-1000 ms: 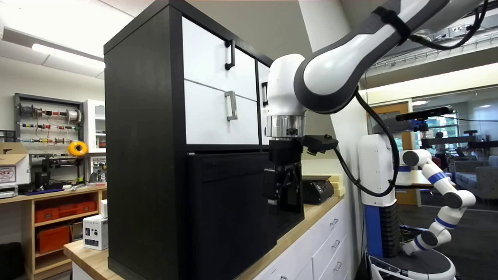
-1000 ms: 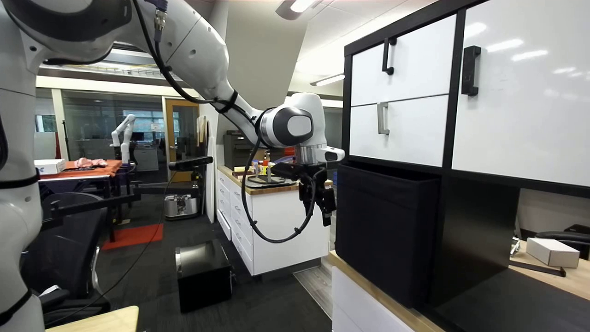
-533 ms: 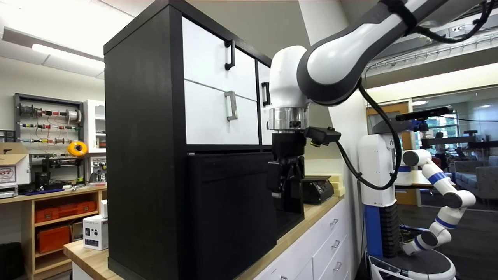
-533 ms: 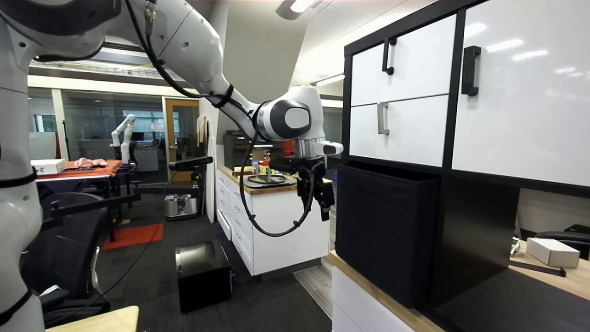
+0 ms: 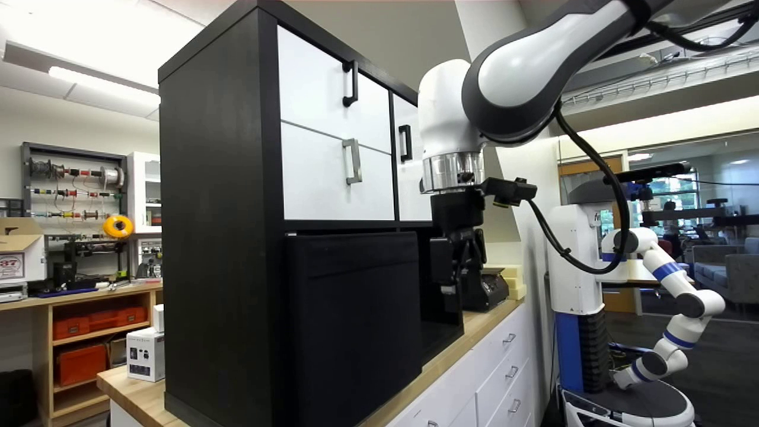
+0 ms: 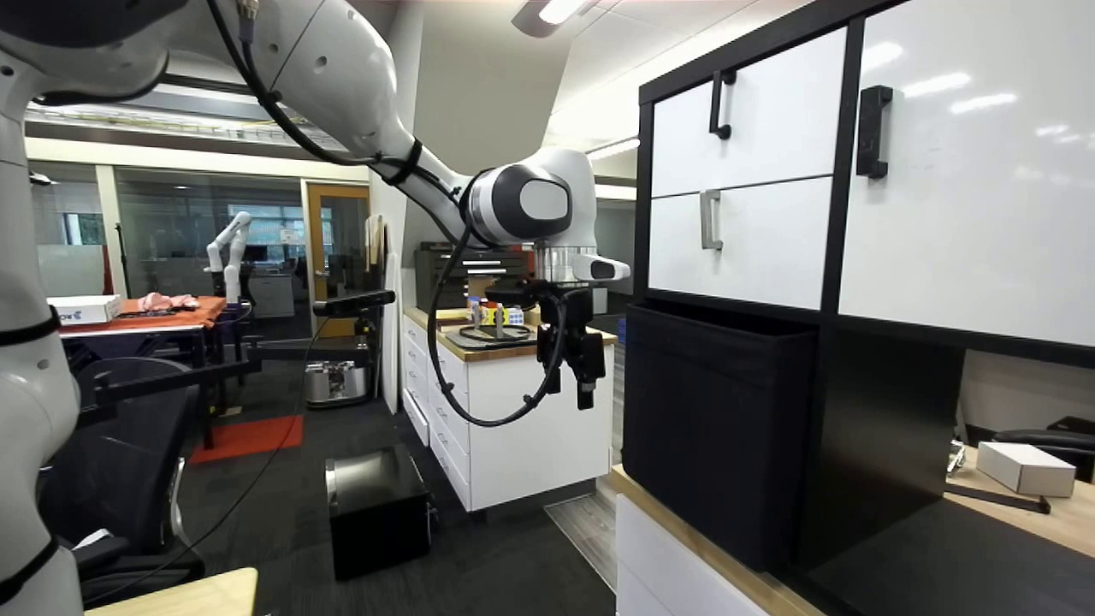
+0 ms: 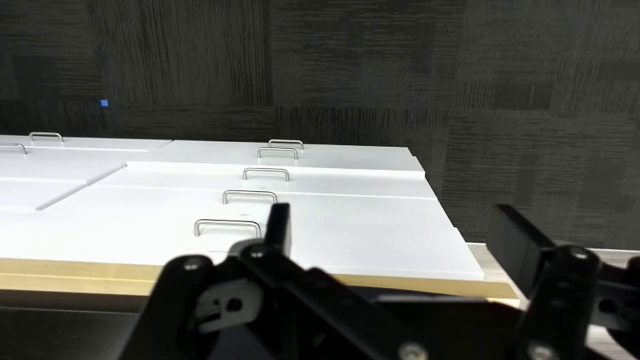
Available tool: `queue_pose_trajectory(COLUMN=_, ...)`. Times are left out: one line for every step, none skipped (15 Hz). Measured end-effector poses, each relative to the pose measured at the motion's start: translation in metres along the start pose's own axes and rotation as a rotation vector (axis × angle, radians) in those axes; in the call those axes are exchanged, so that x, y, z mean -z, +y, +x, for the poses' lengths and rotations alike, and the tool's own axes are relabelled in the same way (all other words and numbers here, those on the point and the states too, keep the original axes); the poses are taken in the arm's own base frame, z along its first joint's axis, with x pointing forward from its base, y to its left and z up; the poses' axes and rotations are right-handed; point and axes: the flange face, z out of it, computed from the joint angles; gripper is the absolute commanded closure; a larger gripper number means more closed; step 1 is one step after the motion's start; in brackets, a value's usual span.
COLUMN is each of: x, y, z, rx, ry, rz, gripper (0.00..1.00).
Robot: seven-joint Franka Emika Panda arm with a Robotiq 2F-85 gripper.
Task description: Pull the storage box under the drawers
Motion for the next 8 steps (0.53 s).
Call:
queue_pose_trajectory(x=0.001, y=0.002, z=-0.004, rx=-0.002, ry=-0.006, rz=-0.002, gripper=0.0)
queue_pose_trajectory(x=0.002, y=0.004, z=-0.007, rx=-0.005, ry=-0.011, rz=-0.004, gripper=0.0)
queue_pose_trajectory(x=0.003, y=0.006, z=-0.011, rx=-0.007, ry=-0.016, rz=-0.006, gripper=0.0)
queue_pose_trajectory(x=0.005, y=0.008, z=-0.015, rx=-0.01, ry=-0.02, rz=-0.008, gripper=0.0)
queue_pose_trajectory(x=0.007, y=0.01, z=-0.019, rx=-0.013, ry=-0.022, rz=-0.009, gripper=0.0)
queue_pose_trajectory(x=0.01, y=0.013, z=-0.022, rx=-0.017, ry=-0.019, rz=-0.01, gripper=0.0)
queue_pose_trajectory(x=0.013, y=0.015, z=-0.025, rx=-0.02, ry=-0.015, rz=-0.01, gripper=0.0)
queue_pose_trajectory(x=0.017, y=0.018, z=-0.028, rx=-0.024, ry=-0.009, rz=-0.009, gripper=0.0)
